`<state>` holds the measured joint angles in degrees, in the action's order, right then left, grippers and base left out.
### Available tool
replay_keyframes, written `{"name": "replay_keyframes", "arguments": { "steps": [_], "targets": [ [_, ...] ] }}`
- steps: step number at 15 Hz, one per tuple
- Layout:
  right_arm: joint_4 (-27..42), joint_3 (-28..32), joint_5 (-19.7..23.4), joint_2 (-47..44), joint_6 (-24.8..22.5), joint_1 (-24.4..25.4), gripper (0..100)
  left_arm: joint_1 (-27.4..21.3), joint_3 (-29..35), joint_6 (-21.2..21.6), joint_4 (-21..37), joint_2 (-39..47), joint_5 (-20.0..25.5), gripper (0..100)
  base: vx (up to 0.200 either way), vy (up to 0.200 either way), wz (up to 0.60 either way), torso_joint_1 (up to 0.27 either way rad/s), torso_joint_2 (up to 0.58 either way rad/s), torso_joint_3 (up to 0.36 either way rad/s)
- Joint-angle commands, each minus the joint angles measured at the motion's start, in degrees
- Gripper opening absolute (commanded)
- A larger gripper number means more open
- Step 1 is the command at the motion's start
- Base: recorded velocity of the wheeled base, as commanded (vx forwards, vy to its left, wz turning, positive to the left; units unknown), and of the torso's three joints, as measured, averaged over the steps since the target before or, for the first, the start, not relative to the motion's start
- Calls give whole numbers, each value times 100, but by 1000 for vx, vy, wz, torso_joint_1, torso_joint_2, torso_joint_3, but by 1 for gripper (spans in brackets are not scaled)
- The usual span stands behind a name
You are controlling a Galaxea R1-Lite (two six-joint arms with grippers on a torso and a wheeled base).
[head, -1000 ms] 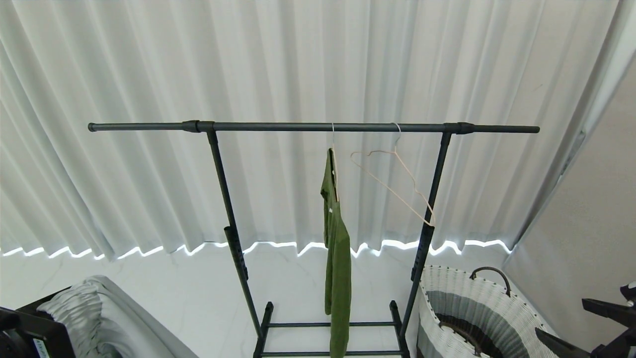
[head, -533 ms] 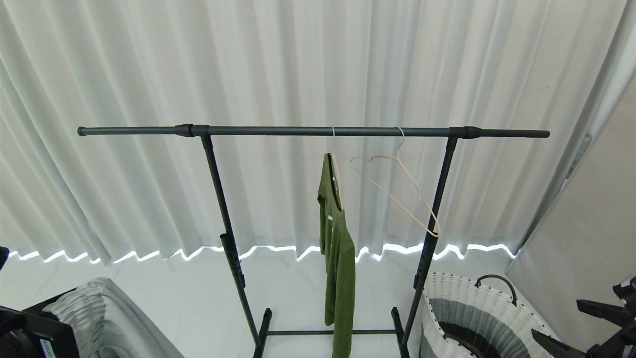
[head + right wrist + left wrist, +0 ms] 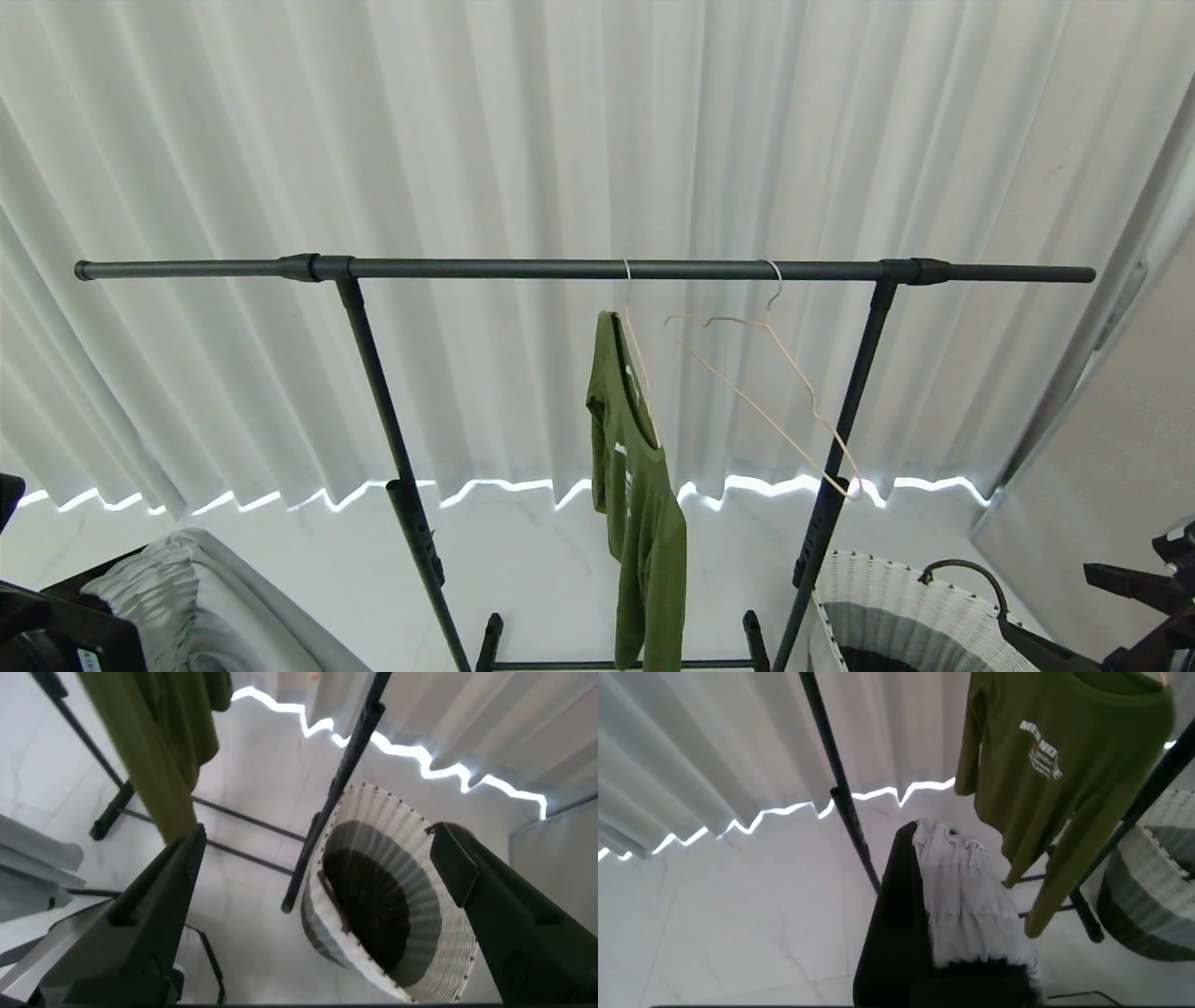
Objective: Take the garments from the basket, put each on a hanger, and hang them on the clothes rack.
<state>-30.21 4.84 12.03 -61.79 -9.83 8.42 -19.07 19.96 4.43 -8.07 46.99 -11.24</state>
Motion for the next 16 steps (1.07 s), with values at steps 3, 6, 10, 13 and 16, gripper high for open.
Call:
{"name": "replay_keyframes", "arguments": {
  "steps": [3,6,10,13,16],
  "targets": [
    [6,8,1,-17,-2,10,100,-1,-9,-3,-2,3,-1,0,200,0,0,2,2,1],
    [-3,8,1,-17,7,19,100,-1,-9,-3,-2,-6,-1,0,200,0,0,2,1,2],
    [6,-9,1,-8,7,19,100,-1,-27,6,-2,3,-1,0,200,0,0,2,1,1],
    [6,-18,1,-8,7,19,100,8,-27,6,-2,3,-1,0,200,0,0,2,4,1],
    [6,-45,1,-8,7,19,100,-1,-53,6,-2,-6,-1,0,67,0,0,2,2,-1]
  ]
}}
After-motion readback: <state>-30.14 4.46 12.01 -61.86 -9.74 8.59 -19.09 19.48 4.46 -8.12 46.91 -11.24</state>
